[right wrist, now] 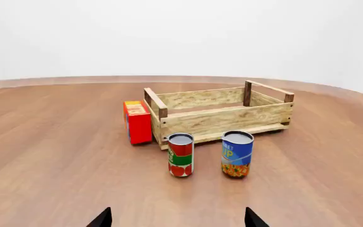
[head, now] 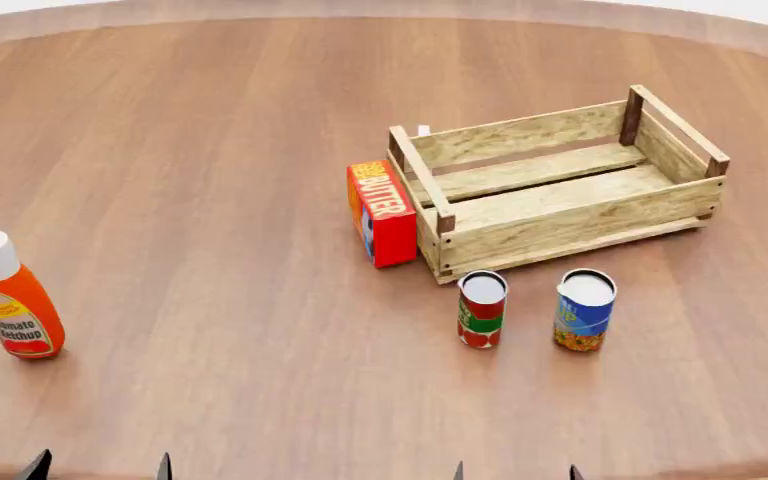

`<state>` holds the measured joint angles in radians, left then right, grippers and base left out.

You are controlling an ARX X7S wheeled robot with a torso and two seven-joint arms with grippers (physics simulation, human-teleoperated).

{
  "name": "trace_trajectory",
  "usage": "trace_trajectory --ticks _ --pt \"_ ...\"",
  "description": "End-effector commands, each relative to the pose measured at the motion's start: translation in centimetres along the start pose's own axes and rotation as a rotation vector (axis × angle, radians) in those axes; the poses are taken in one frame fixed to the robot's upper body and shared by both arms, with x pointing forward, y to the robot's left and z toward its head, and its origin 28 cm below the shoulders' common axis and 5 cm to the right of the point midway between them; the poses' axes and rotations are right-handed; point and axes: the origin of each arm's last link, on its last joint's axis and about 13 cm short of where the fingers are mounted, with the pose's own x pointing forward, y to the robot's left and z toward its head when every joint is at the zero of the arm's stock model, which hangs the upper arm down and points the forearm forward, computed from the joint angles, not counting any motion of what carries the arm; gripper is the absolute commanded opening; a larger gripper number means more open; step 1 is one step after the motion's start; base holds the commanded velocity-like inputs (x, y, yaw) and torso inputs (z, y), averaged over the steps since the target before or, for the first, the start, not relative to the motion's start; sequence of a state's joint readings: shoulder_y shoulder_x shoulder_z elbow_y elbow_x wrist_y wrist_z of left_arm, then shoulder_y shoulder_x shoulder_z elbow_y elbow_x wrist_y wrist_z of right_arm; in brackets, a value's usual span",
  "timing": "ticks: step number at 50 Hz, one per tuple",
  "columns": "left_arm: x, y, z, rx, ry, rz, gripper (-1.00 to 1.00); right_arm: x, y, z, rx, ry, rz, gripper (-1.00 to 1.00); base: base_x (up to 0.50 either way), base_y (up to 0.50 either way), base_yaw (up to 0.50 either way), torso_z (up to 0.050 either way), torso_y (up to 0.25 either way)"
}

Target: Pick up the tomato sauce, and put it in the wooden tray.

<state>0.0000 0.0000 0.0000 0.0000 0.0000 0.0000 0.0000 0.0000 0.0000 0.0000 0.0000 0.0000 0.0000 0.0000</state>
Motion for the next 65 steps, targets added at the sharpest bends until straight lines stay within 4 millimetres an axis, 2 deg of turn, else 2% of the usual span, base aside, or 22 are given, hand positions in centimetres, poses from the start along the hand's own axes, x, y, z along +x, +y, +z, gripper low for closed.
trace_trajectory --ticks 1,52,65 --pt "0.01 0.01 0.00 0.000 0.000 0.000 1.00 0.03 0.05 -0.07 0.000 0.000 0.000 1.00 0.00 0.00 0.00 0.000 0.000" --pt "-0.19 -0.03 0.10 0.019 0.004 -0.009 1.00 -0.26 0.43 0.13 -0.024 -0.004 0.033 1.00 0.00 0.00 0.00 0.000 0.000" --pt "-0.15 -0.12 0.22 0.018 0.008 -0.011 1.00 -0.19 0.50 0.01 -0.028 -0.006 0.039 1.00 0.49 0.00 0.00 0.000 0.000"
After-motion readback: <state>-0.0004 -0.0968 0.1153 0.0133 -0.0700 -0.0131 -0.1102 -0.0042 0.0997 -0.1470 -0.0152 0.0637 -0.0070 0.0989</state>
